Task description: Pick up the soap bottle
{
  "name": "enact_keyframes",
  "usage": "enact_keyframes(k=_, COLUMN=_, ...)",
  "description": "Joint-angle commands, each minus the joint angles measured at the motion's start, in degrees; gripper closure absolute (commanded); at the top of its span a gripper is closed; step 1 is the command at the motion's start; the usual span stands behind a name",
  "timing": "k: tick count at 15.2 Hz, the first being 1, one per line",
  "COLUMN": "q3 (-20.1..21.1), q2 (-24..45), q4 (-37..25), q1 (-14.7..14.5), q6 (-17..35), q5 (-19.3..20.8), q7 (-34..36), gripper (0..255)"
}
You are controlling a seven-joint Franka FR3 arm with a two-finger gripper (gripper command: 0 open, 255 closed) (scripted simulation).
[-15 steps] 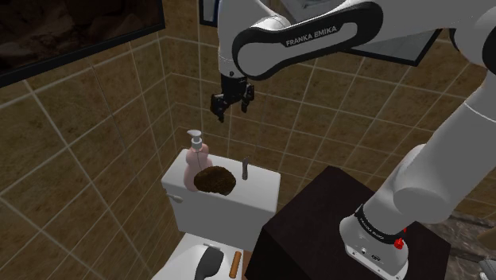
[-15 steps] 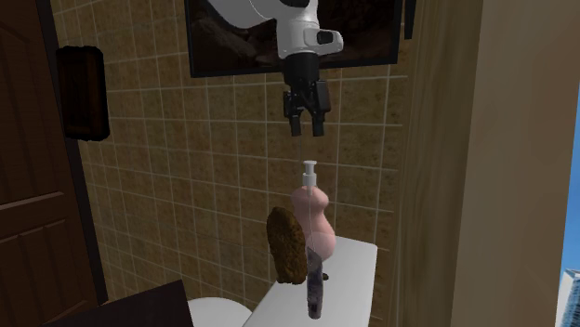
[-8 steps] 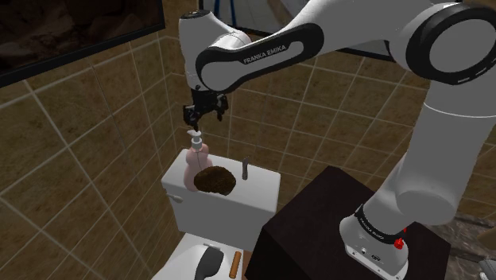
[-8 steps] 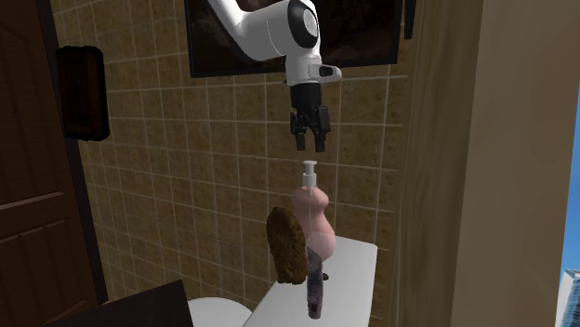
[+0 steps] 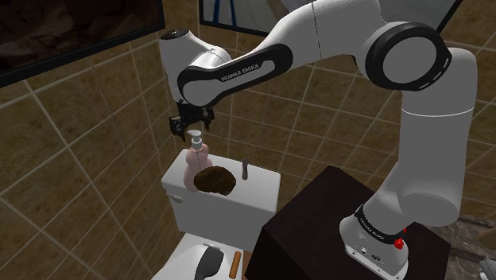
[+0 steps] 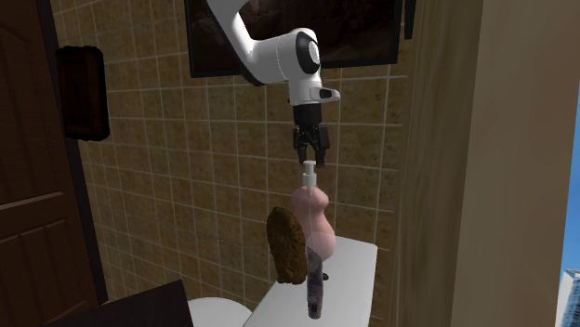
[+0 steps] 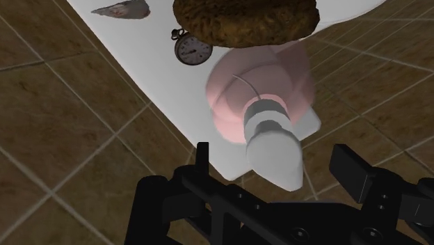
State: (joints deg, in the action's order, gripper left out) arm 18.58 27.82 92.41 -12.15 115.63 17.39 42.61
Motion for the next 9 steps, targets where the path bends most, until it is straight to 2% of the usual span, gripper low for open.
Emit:
enact_keyframes(k=1, q3=-0.16, q2=0.59, q4=0.66, q1=-0.05, q6=1.22, q5=0.32, q7=0.32, gripper=0)
enact_keyframes(k=5, q3=-0.29, q2=1.12, q4=1.1, q1=-0.1, q6=2.15, q5=0.58, q7=0.57, gripper=0)
enact_keyframes(k=6, q3=-0.29, q2=1.18, q4=1.06, q1=-0.11, q6=2.16, q5=0.59, q7=0.58, gripper=255)
enact_keyframes(k=9, q3=-0.29, q2=1.19, q4=1.05, q1=-0.13, q6=2.16, q5=0.6, q7=0.6, gripper=255)
